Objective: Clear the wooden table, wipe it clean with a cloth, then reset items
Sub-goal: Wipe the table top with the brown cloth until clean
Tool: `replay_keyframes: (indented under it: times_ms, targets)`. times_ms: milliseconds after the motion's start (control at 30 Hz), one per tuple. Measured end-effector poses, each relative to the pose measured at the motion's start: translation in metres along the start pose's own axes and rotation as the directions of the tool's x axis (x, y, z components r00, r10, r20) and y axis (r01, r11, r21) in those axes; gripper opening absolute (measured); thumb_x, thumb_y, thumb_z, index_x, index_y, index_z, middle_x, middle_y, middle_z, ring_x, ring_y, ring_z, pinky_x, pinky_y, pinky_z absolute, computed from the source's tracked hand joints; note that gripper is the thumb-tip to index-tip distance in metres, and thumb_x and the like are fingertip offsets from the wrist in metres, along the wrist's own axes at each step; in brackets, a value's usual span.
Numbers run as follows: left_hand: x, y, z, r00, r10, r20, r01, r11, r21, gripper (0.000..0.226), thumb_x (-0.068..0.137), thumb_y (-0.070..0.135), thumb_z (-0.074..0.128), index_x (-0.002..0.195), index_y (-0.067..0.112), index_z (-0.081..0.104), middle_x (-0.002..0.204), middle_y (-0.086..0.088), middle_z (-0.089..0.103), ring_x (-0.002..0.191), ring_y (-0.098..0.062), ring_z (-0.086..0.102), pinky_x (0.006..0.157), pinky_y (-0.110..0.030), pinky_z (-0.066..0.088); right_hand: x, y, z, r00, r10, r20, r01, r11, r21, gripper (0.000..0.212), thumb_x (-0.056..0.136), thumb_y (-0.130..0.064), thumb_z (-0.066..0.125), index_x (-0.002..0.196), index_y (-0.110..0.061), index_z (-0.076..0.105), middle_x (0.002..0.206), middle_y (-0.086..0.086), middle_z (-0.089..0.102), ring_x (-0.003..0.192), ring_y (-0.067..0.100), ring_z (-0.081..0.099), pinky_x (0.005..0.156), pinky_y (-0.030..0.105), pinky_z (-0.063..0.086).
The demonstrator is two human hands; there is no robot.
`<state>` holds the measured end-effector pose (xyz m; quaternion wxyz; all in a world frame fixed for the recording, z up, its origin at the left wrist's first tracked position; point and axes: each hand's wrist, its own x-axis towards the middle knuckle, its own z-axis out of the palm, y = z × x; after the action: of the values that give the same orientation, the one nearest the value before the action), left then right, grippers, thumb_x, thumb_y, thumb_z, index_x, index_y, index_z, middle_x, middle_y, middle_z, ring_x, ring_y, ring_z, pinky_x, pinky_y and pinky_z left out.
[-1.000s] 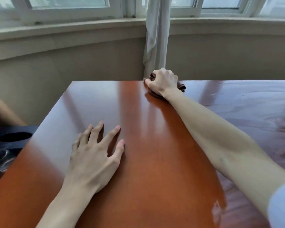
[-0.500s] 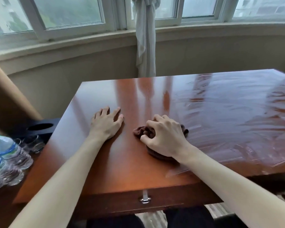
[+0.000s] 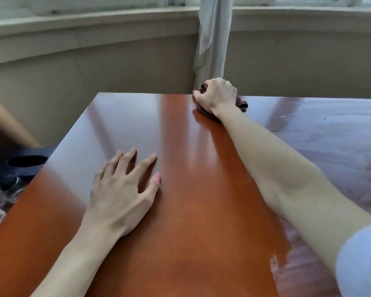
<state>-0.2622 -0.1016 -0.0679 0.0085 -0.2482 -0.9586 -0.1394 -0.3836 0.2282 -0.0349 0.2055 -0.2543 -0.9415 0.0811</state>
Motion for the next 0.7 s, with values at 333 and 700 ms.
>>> replay_keyframes:
  times_ms: [333, 700]
  targets:
    - [-0.004, 0.004, -0.005, 0.999, 0.026, 0.026, -0.027, 1.0, 0.014, 0.059, 0.096, 0.065, 0.024, 0.152, 0.049, 0.033, 0.163, -0.001, 0.028, 0.152, -0.027, 0.017, 0.124, -0.047, 0.012, -0.203, -0.008, -0.075, 0.987, -0.158, 0.039, 0.155, 0.985, 0.071, 0.035, 0.082, -0.055, 0.056, 0.088, -0.023, 0.067, 0.093, 0.005, 0.058, 0.091, 0.034, 0.059, 0.079, 0.039, 0.047]
    - [-0.006, 0.003, -0.004, 0.998, 0.06, 0.025, -0.06, 0.998, 0.004, 0.056, 0.101, 0.058, 0.029, 0.155, 0.044, 0.03, 0.165, -0.003, 0.024, 0.153, -0.029, 0.015, 0.124, -0.045, 0.009, -0.291, -0.003, -0.112, 0.953, -0.298, 0.062, 0.295, 0.954, 0.055, 0.035, 0.081, -0.06, 0.056, 0.087, -0.027, 0.065, 0.09, -0.004, 0.057, 0.089, 0.024, 0.056, 0.07, 0.031, 0.034]
